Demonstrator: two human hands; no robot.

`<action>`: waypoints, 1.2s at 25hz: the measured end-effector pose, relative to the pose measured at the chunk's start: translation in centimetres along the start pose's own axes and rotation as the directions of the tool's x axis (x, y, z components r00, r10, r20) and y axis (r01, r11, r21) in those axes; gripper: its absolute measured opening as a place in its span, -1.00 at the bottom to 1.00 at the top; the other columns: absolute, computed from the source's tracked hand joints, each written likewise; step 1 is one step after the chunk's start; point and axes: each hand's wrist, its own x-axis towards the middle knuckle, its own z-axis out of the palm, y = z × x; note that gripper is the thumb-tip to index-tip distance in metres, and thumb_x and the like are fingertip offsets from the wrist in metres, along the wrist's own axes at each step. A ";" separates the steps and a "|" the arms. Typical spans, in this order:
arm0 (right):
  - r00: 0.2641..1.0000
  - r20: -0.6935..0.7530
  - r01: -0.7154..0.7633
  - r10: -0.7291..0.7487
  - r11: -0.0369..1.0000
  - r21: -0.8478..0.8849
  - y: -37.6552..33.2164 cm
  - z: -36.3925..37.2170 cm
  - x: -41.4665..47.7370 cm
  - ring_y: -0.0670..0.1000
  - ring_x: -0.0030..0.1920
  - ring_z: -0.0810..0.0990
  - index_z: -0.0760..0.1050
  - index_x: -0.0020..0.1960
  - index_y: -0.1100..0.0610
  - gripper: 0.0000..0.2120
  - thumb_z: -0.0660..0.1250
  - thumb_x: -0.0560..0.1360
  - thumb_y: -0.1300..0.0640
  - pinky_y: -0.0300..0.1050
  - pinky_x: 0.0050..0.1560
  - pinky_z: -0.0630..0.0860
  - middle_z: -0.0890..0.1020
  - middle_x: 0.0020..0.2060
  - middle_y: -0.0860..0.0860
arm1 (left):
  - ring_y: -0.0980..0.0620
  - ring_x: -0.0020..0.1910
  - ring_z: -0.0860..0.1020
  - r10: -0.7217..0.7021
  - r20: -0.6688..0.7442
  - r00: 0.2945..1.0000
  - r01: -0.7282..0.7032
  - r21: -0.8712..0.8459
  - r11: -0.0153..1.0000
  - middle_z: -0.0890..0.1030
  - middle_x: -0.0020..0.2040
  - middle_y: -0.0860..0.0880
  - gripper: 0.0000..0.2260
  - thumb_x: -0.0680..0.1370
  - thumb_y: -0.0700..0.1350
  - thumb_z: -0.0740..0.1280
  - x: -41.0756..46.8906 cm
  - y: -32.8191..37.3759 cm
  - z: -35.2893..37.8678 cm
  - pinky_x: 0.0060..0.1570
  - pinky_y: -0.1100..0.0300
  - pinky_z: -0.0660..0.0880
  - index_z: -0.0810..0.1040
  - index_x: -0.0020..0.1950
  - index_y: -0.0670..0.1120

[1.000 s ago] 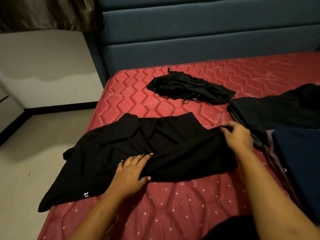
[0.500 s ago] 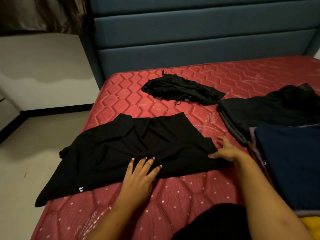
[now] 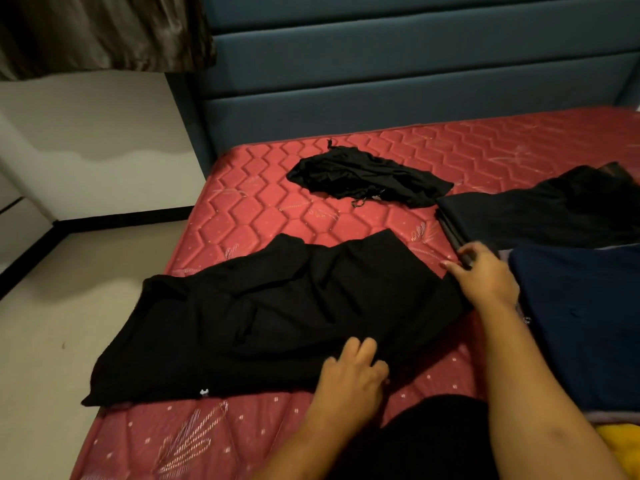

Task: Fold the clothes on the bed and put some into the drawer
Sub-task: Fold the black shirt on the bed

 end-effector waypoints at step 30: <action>0.594 0.561 0.447 -0.576 0.816 0.366 -23.8 23.3 -18.9 -0.02 0.28 0.50 0.54 0.27 0.05 -0.51 0.28 0.44 0.44 -0.51 0.17 0.27 0.59 0.21 0.00 | -0.09 -0.10 0.55 -0.627 0.669 0.400 0.912 -0.362 0.195 0.56 -0.06 -0.13 -0.87 0.52 -0.15 0.41 -18.3 -31.5 -9.7 -0.26 0.17 0.51 0.49 -0.02 -0.13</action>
